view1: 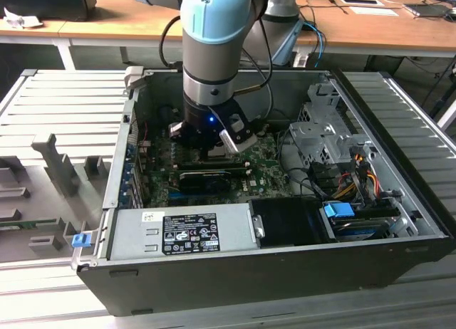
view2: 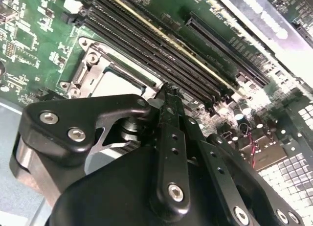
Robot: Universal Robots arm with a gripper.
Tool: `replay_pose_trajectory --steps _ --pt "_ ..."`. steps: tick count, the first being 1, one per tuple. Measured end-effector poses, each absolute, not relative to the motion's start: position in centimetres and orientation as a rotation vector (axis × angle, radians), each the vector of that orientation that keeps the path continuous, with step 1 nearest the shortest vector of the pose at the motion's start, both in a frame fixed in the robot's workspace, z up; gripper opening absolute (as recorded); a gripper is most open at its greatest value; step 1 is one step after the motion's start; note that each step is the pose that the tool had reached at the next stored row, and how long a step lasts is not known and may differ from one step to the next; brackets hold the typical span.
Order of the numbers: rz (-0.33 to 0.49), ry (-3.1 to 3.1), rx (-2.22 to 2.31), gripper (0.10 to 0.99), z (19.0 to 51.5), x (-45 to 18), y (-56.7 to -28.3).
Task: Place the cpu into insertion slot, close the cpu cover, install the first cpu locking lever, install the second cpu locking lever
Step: 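Install the second cpu locking lever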
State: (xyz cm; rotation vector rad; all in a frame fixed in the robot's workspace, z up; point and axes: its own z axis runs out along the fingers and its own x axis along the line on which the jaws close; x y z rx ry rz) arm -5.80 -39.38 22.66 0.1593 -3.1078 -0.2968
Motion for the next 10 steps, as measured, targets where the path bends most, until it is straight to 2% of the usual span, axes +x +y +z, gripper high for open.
replay_pose_trajectory --steps 10 --pt "-0.373 -3.102 0.162 0.106 20.5 -6.9 -39.7"
